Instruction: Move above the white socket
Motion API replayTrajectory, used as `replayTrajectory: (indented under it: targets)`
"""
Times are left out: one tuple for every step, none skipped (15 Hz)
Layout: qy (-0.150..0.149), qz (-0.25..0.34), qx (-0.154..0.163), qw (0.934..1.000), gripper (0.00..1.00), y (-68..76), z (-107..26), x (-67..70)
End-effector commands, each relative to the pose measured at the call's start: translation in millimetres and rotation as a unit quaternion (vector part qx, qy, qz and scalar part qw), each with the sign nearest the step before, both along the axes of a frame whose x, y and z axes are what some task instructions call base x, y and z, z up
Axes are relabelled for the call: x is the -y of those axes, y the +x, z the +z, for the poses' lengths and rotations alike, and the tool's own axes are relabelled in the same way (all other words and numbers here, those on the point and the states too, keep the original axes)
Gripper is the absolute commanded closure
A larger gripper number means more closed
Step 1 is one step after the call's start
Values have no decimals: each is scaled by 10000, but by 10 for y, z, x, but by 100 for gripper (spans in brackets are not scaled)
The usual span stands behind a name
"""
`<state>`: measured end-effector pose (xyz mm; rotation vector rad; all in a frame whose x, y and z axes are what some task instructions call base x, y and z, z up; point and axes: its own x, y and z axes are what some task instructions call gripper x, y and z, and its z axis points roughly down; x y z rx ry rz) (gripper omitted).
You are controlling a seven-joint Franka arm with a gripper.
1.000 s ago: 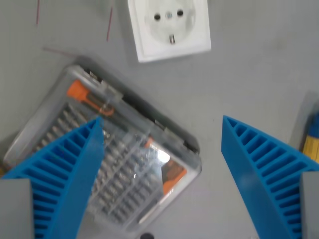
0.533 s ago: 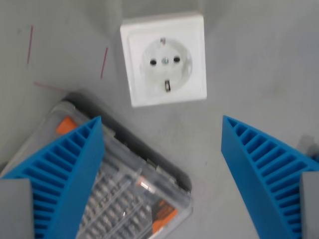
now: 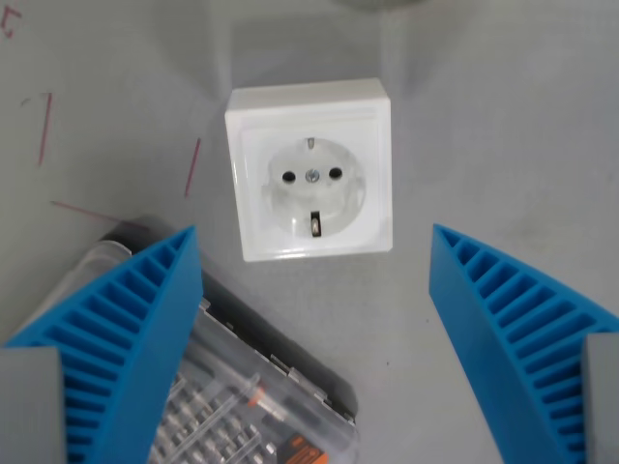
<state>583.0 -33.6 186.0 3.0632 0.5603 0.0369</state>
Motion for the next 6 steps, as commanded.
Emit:
replayTrajectory:
  targets:
    - [44, 292, -15, 9996, 0, 121, -47, -10]
    - [41, 291, -29, 9996, 0, 138, -59, -10]
    - [40, 290, -46, 9996, 0, 153, -69, -11]
    - [40, 277, -63, 9996, 0, 166, -77, -10]
    - [39, 262, -69, 9996, 0, 177, -83, -10]
    - [39, 245, -68, 9997, 0, 185, -88, -10]
